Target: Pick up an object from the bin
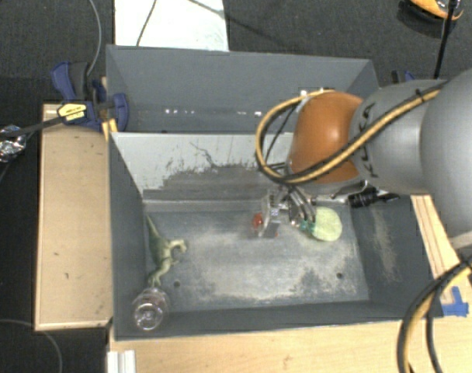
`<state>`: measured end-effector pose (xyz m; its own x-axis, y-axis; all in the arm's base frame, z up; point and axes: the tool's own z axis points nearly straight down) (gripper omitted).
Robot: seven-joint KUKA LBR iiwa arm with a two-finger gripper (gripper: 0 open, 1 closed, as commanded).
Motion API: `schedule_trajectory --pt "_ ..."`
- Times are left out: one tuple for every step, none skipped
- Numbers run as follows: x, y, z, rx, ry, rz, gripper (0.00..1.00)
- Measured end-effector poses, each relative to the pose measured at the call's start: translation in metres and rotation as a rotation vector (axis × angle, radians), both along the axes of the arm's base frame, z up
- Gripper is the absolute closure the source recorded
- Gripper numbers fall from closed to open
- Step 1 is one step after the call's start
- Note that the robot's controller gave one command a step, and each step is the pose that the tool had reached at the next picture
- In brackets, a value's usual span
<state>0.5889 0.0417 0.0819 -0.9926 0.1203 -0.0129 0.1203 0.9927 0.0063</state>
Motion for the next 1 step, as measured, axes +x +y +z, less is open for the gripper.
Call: schedule_trajectory --pt "0.0 0.0 -0.0001 0.0 0.0 -0.001 1.0"
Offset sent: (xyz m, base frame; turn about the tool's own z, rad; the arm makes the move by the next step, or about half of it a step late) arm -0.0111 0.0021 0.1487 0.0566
